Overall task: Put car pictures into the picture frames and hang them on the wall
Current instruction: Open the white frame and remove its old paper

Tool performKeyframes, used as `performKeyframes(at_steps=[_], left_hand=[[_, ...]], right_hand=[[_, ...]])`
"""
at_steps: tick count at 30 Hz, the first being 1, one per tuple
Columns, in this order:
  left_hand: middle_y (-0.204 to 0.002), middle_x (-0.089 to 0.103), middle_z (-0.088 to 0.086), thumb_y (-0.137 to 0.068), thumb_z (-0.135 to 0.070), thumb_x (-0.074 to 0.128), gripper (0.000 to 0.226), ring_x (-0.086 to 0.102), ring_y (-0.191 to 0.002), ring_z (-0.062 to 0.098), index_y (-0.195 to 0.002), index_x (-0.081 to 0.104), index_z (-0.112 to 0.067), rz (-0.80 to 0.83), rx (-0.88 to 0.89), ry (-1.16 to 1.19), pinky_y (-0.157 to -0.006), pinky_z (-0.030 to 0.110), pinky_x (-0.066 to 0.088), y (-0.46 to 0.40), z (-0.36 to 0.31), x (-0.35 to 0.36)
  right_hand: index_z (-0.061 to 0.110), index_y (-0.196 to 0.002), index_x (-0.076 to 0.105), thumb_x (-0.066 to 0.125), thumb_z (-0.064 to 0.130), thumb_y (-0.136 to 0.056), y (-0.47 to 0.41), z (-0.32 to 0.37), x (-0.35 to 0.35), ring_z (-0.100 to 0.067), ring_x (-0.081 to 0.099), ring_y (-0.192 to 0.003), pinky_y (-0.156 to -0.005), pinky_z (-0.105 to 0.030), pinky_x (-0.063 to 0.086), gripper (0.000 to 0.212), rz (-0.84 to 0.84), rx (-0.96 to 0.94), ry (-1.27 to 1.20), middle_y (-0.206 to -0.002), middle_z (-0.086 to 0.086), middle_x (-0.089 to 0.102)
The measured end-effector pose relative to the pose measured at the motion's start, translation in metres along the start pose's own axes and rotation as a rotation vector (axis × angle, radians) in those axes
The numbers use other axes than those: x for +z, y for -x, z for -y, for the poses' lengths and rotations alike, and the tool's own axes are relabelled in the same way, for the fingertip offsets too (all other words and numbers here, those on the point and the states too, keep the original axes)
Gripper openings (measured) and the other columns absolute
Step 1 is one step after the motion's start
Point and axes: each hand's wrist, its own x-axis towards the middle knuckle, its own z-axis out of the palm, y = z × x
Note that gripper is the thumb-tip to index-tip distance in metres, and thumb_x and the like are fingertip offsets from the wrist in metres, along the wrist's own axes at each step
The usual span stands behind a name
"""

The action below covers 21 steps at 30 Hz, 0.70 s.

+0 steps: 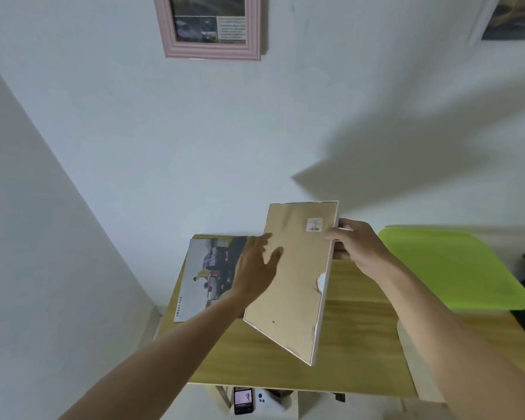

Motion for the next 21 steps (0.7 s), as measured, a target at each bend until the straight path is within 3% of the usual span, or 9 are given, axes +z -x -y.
performKeyframes(at_steps=[2,4,8,10,12,16,18,21], left_hand=[[-0.146,0.042,0.007,-0.098,-0.043,0.051,0.060,0.040,-0.136,0.023,-0.147,0.036,-0.013,0.052,-0.188,-0.088,-0.112,0.040,0.034,-0.009,0.023,-0.004],[-0.149,0.041,0.010,-0.099,-0.039,0.050,0.059,0.038,-0.139,0.026,-0.148,0.036,-0.010,0.154,-0.340,-0.083,-0.114,0.042,0.032,-0.016,0.044,-0.007],[-0.114,0.070,0.006,-0.096,-0.018,0.059,0.032,0.066,-0.101,0.022,-0.127,0.063,-0.009,0.297,-0.541,0.225,-0.093,0.043,0.054,-0.018,0.074,-0.010],[-0.102,0.071,0.004,-0.092,-0.012,0.065,0.027,0.067,-0.087,0.016,-0.118,0.067,-0.008,0.267,-0.642,0.324,-0.072,0.029,0.055,-0.016,0.081,-0.009],[-0.093,0.069,0.000,-0.089,-0.014,0.070,0.021,0.064,-0.079,0.011,-0.109,0.068,-0.012,0.229,-0.707,0.319,-0.061,0.024,0.049,-0.015,0.085,-0.005],[-0.097,0.071,0.004,-0.083,-0.016,0.076,0.016,0.065,-0.080,0.015,-0.097,0.070,-0.015,0.131,-0.810,0.255,-0.069,0.029,0.052,-0.021,0.104,0.020],[-0.096,0.072,0.004,-0.079,-0.020,0.077,0.015,0.068,-0.083,0.020,-0.094,0.073,-0.017,0.086,-0.864,0.207,-0.075,0.036,0.057,-0.021,0.109,0.034],[-0.088,0.073,0.001,-0.076,-0.025,0.078,0.007,0.069,-0.080,0.021,-0.082,0.075,-0.023,0.033,-0.879,0.124,-0.077,0.040,0.059,-0.019,0.114,0.053]], right_hand=[[0.005,-0.108,0.073,0.061,0.001,-0.087,-0.004,-0.012,-0.008,-0.031,0.072,-0.085,-0.075,-0.042,0.061,0.025,0.022,0.040,-0.032,-0.100,-0.017,0.075],[0.005,-0.109,0.073,0.061,0.001,-0.088,-0.009,-0.025,-0.015,-0.030,0.070,-0.086,-0.079,-0.044,0.059,0.025,0.045,0.080,-0.067,-0.103,-0.017,0.075],[0.006,-0.110,0.073,0.060,0.002,-0.089,-0.029,-0.054,-0.022,-0.027,0.070,-0.083,-0.073,-0.039,0.060,0.024,0.106,0.169,-0.136,-0.100,-0.014,0.075],[0.008,-0.109,0.073,0.063,0.004,-0.090,-0.041,-0.072,-0.021,-0.025,0.072,-0.081,-0.070,-0.037,0.059,0.022,0.074,0.221,-0.139,-0.099,-0.011,0.076],[0.009,-0.106,0.073,0.065,0.009,-0.092,-0.055,-0.095,-0.017,-0.019,0.073,-0.077,-0.066,-0.031,0.058,0.016,-0.011,0.262,-0.147,-0.095,-0.007,0.077],[0.017,-0.113,0.070,0.054,0.017,-0.101,-0.075,-0.141,0.000,-0.017,0.071,-0.093,-0.079,-0.031,0.056,0.020,-0.003,0.344,-0.025,-0.103,0.001,0.075],[0.022,-0.112,0.070,0.051,0.012,-0.100,-0.079,-0.155,0.005,-0.017,0.067,-0.096,-0.076,-0.030,0.054,0.024,0.021,0.370,0.121,-0.103,0.005,0.073],[0.021,-0.108,0.072,0.047,0.001,-0.094,-0.087,-0.170,0.008,-0.021,0.067,-0.094,-0.070,-0.030,0.053,0.035,-0.003,0.420,0.153,-0.102,0.003,0.073]])
